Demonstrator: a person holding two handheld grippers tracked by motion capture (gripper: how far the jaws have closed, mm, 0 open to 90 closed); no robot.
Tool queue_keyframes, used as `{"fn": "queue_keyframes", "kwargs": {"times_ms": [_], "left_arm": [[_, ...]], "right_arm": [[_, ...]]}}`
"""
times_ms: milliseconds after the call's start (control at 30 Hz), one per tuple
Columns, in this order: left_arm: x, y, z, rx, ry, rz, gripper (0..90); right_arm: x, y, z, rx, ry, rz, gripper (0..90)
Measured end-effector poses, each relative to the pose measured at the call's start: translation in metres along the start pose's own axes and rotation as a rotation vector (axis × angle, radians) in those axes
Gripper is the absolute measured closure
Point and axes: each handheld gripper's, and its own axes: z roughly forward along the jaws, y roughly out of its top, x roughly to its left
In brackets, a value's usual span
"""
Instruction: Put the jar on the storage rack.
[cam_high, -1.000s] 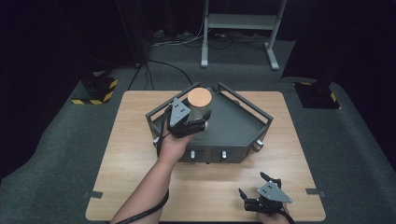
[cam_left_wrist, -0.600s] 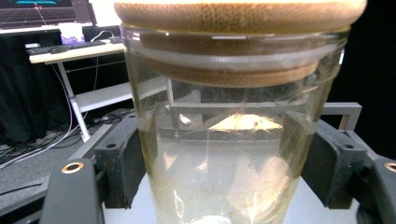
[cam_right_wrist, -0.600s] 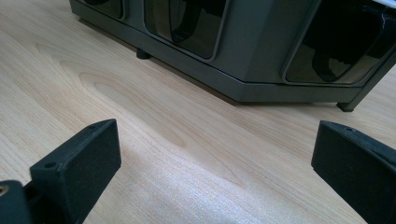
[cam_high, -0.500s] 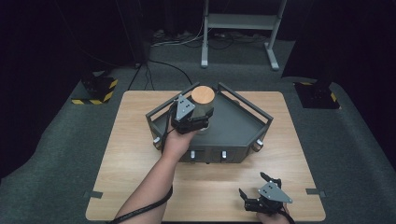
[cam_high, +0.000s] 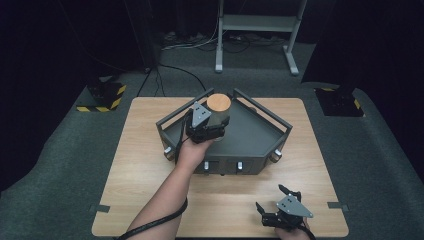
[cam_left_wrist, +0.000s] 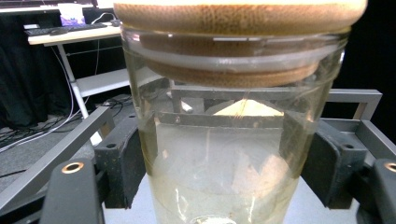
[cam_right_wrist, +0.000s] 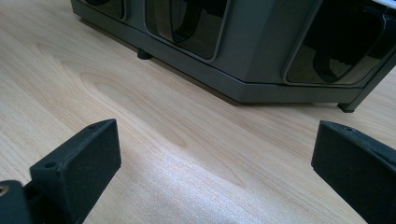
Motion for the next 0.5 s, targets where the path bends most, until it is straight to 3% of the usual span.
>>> {"fn": "queue_keyframes", "kwargs": {"times_ms": [500], "left_arm": [[0.0035, -0.0008, 0.0031, 0.007, -0.004, -0.023, 25.1]], "right_arm": [[-0.0003, 0.0, -0.0001, -0.001, 0.002, 0.003, 0.8]]}}
